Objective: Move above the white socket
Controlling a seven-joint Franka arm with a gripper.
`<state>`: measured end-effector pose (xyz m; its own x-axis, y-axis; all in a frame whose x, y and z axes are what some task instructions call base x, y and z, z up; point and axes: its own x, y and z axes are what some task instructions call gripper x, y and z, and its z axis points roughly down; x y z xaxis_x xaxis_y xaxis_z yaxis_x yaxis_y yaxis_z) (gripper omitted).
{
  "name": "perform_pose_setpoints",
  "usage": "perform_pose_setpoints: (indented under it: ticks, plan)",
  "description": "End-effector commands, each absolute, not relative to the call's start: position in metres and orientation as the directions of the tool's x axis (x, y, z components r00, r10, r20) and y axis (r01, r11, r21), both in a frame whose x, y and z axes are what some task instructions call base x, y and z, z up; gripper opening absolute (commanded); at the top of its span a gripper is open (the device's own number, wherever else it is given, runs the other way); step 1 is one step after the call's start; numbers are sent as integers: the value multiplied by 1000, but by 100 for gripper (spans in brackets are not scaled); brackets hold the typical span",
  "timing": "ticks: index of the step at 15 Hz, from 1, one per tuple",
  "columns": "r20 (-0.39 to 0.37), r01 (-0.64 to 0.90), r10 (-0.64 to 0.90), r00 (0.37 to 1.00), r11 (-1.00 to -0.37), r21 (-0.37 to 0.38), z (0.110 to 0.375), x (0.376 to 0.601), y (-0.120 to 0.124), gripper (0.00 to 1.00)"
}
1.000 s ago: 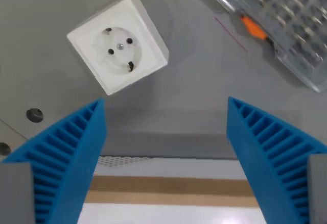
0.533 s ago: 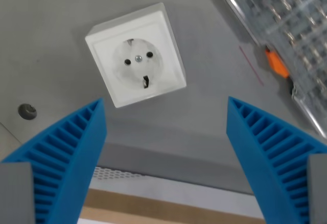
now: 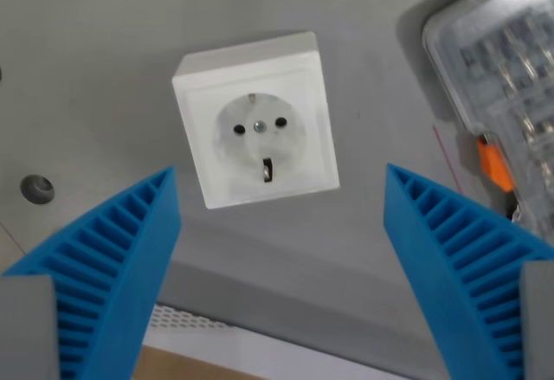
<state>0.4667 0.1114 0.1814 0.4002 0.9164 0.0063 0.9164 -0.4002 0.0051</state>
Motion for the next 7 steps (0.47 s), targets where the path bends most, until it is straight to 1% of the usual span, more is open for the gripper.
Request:
perform_pose_setpoints:
  ticks: [1, 7]
  plan:
    - [139, 962, 956, 259, -268, 49, 175, 461, 114, 100]
    - [140, 956, 949, 282, -291, 46, 172, 461, 115, 100]
